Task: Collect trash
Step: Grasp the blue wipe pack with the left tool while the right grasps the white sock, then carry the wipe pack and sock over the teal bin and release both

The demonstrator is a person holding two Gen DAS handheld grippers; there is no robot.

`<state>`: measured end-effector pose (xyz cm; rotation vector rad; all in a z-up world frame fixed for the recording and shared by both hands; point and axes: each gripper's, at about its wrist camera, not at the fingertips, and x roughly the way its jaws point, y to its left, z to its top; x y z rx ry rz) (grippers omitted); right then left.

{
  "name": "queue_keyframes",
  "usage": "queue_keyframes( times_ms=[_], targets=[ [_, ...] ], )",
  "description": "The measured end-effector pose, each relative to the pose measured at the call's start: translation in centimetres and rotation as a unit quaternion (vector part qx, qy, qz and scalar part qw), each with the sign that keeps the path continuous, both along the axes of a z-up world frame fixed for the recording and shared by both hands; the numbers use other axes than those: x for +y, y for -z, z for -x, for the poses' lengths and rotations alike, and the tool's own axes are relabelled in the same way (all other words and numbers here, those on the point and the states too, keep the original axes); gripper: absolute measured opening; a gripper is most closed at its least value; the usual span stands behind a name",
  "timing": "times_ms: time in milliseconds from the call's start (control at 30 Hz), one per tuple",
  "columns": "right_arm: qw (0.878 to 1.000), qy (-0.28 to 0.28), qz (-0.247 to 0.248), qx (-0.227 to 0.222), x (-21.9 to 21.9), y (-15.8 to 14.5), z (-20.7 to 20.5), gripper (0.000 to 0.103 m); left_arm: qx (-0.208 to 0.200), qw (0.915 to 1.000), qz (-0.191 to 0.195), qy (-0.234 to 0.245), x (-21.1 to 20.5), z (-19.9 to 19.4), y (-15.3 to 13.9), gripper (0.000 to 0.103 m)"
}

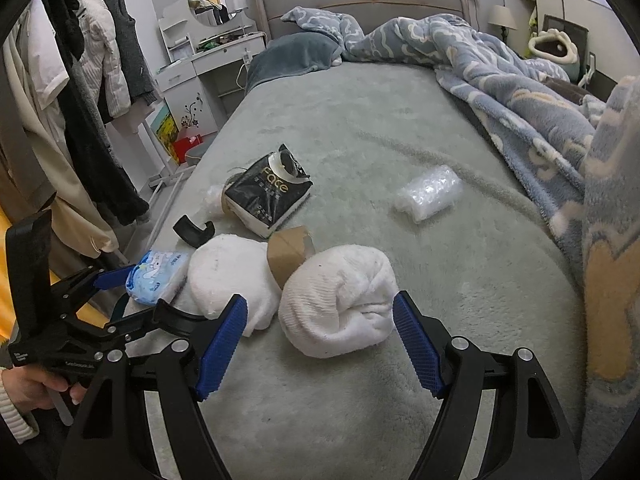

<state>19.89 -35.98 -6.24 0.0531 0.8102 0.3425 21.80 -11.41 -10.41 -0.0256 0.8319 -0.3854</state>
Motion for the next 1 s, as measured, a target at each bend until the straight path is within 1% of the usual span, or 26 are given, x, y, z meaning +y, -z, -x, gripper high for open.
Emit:
queue_keyframes(
  times_ms=[167,233,333,467,500,533,567,633,667,767,833,1000],
  targets=[
    [1.0,0.003,-0.003,0.006,-0.4,0.6,-0.7,0.076,0.003,1.0,0.003,-0.008,0.1,-1.0,0.1,0.096],
    [1.0,0.006,-0.006,0.005,-0.6,0.6,-1.0,0.076,0.005,0.9999,0.003,-0.008,0.1,-1.3,0.2,0.088],
    [1.0,0.01,-0.007,0.006,-0.8,0.7,-1.6,0.076,0.006,1.0,0.002,-0.007,0.2,-1.5,0.3,0.085],
    [1.0,0.015,-0.008,0.02,-1.0,1.2,-2.3,0.073,0.004,1.0,0.005,-0.003,0.4,-1.4,0.1,0.081],
    [1.0,0.015,-0.004,0.023,-0.9,1.4,-2.5,0.072,0.006,0.9999,0.01,-0.003,0.6,-1.4,-0.1,0.08],
    [1.0,0.013,-0.003,0.024,-0.8,1.4,-2.6,0.064,0.006,0.9999,0.012,-0.004,0.7,-1.5,-0.2,0.079],
    [1.0,0.011,-0.004,0.025,-0.7,1.4,-2.6,0.059,0.005,0.9999,0.015,-0.005,0.8,-1.5,-0.4,0.079],
    [0.999,0.009,-0.001,0.03,-0.6,1.3,-2.7,0.054,0.001,0.9998,0.018,-0.01,1.1,-1.4,-0.9,0.078],
    [0.999,0.01,0.003,0.031,-0.6,1.1,-2.7,0.052,0.0,0.9997,0.021,-0.011,1.3,-1.3,-1.1,0.078],
    [0.999,0.015,0.016,0.028,-0.5,0.5,-2.4,0.05,0.0,0.9995,0.025,-0.018,1.9,-1.2,-1.6,0.078],
    [0.999,0.026,0.027,0.019,-0.6,-0.4,-2.2,0.05,-0.007,0.9995,0.019,-0.025,2.4,-1.0,-2.2,0.077],
    [0.999,0.041,0.033,-0.005,-0.4,-2.5,-1.6,0.05,-0.026,0.999,0.015,-0.035,3.4,-0.3,-3.7,0.077]
  ],
)
